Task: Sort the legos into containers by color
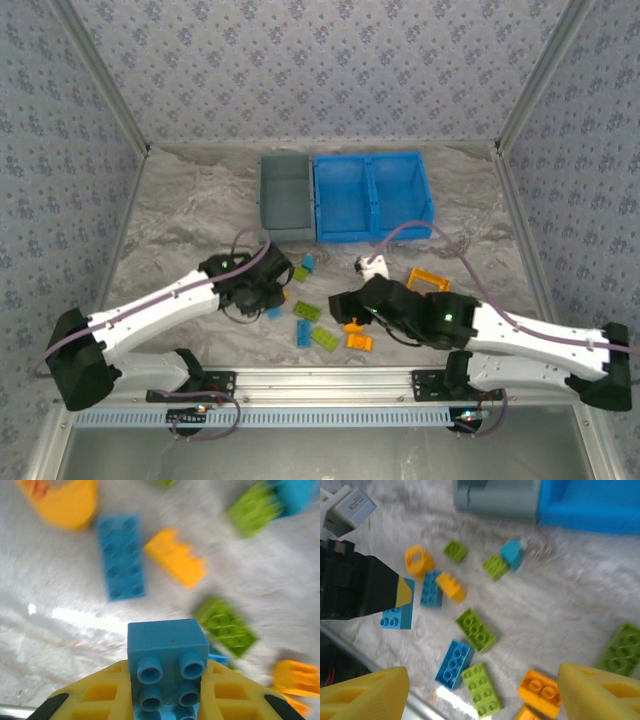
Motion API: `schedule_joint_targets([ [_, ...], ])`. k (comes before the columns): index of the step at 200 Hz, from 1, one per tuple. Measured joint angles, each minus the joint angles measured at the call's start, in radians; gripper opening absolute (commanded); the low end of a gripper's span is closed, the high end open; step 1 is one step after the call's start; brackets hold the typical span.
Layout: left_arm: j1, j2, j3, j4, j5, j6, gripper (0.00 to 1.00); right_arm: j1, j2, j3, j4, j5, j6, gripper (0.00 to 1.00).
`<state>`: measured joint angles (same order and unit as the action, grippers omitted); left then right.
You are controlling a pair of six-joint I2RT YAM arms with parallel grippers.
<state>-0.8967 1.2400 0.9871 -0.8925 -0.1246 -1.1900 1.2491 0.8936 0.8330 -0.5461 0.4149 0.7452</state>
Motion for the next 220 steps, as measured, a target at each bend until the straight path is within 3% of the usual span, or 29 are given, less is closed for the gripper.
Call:
schedule_joint_targets([
  [50,0.221,0.354,0.448,-0.023,-0.003,0.328,0.17,-0.034,-0.051,-0.004,0.131,0.227,-0.131,0.84],
  [97,0.352,0.702,0.758,-0.008,0.009,0.513,0.17,-0.093,0.084,0.018,0.238,0.263,-0.212,0.85],
  [119,0.397,0.815,0.813,0.005,0.031,0.550,0.26,-0.118,0.119,0.032,0.245,0.262,-0.213,0.85],
  [150,0.424,0.891,0.829,0.010,0.071,0.578,0.44,-0.177,0.129,0.048,0.210,0.251,-0.173,0.85],
  [177,0.423,0.896,0.840,0.008,0.092,0.589,0.55,-0.258,0.130,0.095,0.066,0.245,-0.067,0.85],
  [220,0.413,0.842,0.851,0.010,0.090,0.595,0.58,-0.457,0.116,0.139,-0.226,0.207,0.108,0.69],
])
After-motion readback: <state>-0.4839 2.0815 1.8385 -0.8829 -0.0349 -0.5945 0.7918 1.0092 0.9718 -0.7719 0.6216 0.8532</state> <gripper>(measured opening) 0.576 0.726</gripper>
